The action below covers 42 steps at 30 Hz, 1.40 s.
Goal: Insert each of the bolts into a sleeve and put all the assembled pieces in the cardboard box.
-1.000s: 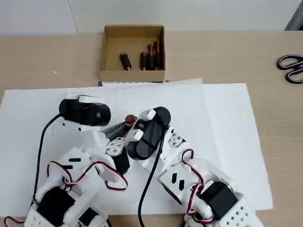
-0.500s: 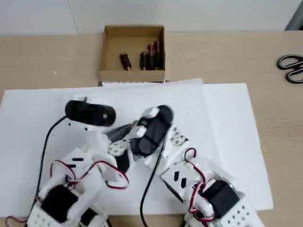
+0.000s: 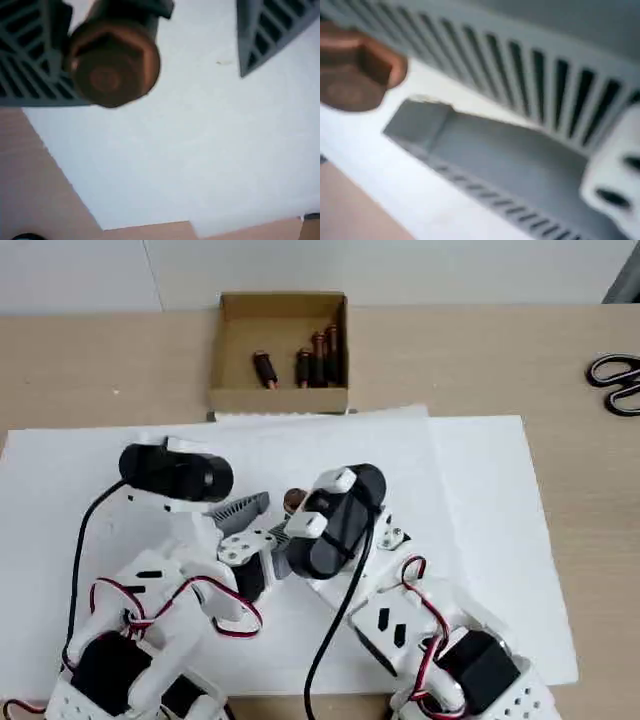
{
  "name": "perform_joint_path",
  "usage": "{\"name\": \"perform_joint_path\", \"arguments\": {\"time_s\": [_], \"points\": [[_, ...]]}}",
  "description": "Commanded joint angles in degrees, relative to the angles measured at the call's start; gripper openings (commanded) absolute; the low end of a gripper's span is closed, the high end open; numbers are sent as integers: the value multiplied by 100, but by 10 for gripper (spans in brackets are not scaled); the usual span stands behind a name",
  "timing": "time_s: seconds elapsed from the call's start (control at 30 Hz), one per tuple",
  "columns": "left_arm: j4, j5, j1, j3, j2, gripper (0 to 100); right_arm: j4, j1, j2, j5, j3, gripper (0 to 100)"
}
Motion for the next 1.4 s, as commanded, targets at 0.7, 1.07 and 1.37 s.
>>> {"name": "perform_joint_path", "arguments": {"time_s": [0.7,1.07,1.37], "points": [[-18,-774,-369,-716,-44,5,-215,198,40,44,132,2],[-1196,-1495,-2611,1446,-26,5,-224,796,40,44,132,2],[-3068,-1530,-2646,3538,-26,5,-462,1631,92,-396,114,2]]}}
